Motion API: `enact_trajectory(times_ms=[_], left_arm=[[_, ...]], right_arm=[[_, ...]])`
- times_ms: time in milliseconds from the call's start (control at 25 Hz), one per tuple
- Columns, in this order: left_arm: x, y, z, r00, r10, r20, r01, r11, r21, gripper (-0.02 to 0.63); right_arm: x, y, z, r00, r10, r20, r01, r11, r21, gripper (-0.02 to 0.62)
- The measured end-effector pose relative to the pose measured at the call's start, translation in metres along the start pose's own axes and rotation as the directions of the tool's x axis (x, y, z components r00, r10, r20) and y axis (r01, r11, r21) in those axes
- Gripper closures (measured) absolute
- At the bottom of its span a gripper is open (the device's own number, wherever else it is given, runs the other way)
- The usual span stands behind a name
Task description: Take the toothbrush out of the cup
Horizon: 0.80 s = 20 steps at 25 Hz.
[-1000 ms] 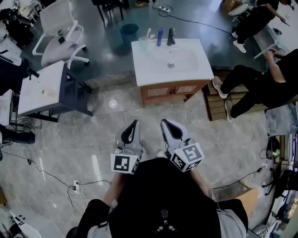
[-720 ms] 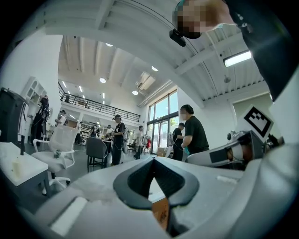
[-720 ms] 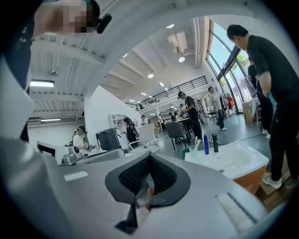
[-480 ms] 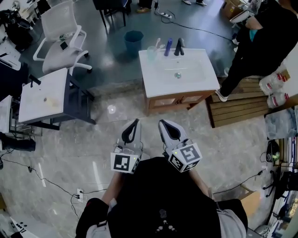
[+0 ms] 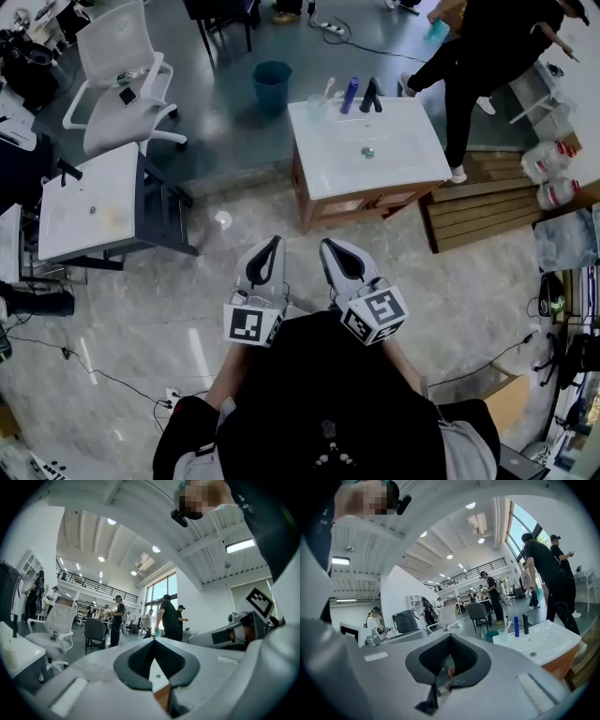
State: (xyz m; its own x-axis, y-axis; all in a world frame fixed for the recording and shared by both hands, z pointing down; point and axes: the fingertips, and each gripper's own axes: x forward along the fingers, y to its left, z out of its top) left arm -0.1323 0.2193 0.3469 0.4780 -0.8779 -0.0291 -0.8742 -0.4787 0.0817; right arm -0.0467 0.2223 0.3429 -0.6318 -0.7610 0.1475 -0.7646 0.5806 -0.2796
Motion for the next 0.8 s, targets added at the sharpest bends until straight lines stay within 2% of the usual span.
enact_trajectory(times_ms=[160, 440, 800], left_arm=[[-0.004, 0.009, -0.001, 1.0, 0.011, -0.002, -0.011, 1.0, -0.024, 0.604], [-0.005, 0.023, -0.001, 1.0, 0.019, 0.001, -0.019, 1.0, -0.009, 0.604], [0.002, 0.065, 0.002, 0.993, 0.119, 0.005, -0.119, 0.993, -0.013, 0.604]], right_arm=[[0.006, 0.001, -0.002, 1.0, -0.013, -0.012, 0.013, 1.0, 0.001, 0.594], [0.021, 0.001, -0.002, 1.0, -0.014, -0.021, 0.014, 1.0, 0.002, 0.594], [0.065, -0.002, 0.006, 0.998, 0.048, -0.027, -0.048, 0.999, -0.001, 0.594]])
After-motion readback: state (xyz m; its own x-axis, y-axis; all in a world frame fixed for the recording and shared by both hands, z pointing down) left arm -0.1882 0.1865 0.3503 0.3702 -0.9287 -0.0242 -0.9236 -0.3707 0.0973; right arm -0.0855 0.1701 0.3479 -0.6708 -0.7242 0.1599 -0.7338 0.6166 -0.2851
